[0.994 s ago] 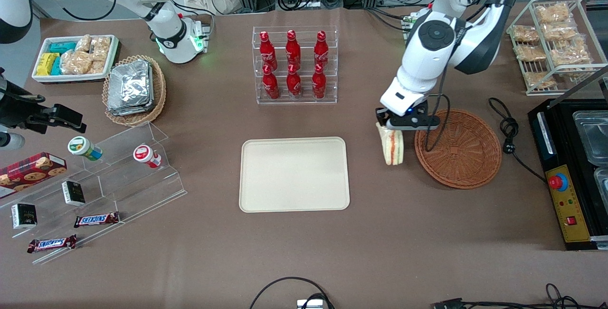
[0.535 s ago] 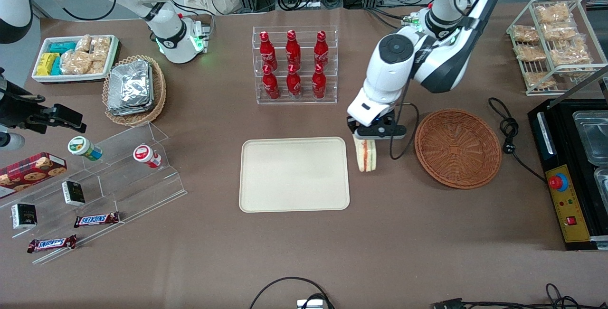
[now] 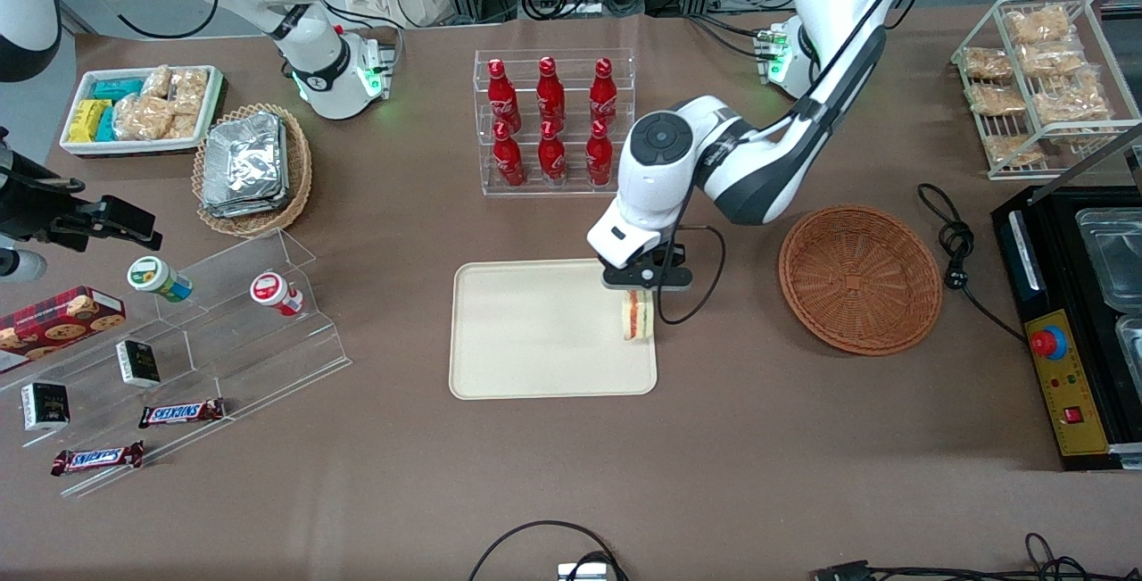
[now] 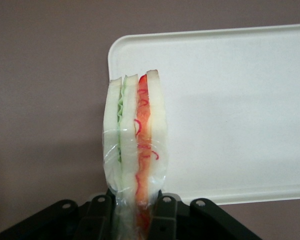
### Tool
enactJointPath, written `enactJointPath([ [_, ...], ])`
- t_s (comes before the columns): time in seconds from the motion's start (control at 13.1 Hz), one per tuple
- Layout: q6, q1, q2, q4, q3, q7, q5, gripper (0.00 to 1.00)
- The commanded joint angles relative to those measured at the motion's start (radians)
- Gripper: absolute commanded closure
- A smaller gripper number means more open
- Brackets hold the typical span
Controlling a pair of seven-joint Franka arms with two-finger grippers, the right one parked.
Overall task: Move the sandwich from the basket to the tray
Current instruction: 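Carry the held sandwich from the basket over the cream tray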
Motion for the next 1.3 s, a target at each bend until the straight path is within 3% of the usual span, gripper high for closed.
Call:
enactJointPath([
  [0.0, -0.029, -0.028, 0.059, 0.05, 0.0, -0.028, 0.048, 0.72],
  [0.38, -0.021, -0.045, 0.14, 0.079, 0.0, -0.138, 0.177, 0.72],
  [1.22, 0.088, -0.047, 0.23, 0.128, 0.0, -0.137, 0.189, 0.66],
])
